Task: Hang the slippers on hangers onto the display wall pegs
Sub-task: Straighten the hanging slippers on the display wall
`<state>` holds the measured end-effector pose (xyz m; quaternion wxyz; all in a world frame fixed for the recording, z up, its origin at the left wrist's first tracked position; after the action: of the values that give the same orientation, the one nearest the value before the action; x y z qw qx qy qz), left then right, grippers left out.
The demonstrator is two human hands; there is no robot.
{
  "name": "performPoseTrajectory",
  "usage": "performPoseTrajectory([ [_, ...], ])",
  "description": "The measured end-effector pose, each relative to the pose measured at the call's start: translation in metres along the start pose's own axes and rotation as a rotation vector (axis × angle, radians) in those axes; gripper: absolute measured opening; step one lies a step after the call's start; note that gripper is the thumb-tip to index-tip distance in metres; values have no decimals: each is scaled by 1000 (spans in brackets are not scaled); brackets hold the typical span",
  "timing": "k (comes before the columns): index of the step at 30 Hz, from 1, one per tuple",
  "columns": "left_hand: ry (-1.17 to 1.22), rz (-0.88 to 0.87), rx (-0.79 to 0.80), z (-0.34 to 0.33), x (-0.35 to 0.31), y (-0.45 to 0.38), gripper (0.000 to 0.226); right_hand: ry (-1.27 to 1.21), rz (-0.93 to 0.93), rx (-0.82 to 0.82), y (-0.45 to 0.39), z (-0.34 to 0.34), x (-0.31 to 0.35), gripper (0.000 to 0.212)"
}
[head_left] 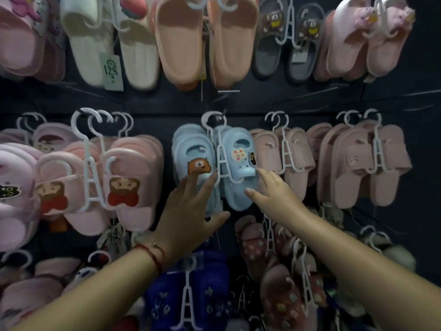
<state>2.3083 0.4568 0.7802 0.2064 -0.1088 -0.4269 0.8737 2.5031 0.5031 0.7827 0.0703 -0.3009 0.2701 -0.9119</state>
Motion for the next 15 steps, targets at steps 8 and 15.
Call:
performPoseTrajectory([
  [8,-144,158,379,10,7,45,93,231,69,72,50,13,5,76],
  [15,-337,153,274,59,3,53,103,235,78,182,78,36,5,74],
])
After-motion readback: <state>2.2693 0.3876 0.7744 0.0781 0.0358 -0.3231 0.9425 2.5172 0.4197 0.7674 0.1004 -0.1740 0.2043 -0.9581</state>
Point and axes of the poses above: each hand's wrist, its own y-axis away from the middle knuckle, its own z-axis out of the back of the hand, x = y × z, the point moved 10 cm from there along -y, towards the middle knuckle, and after that the axes turned 10 degrees about -x, right-handed, at the moved point
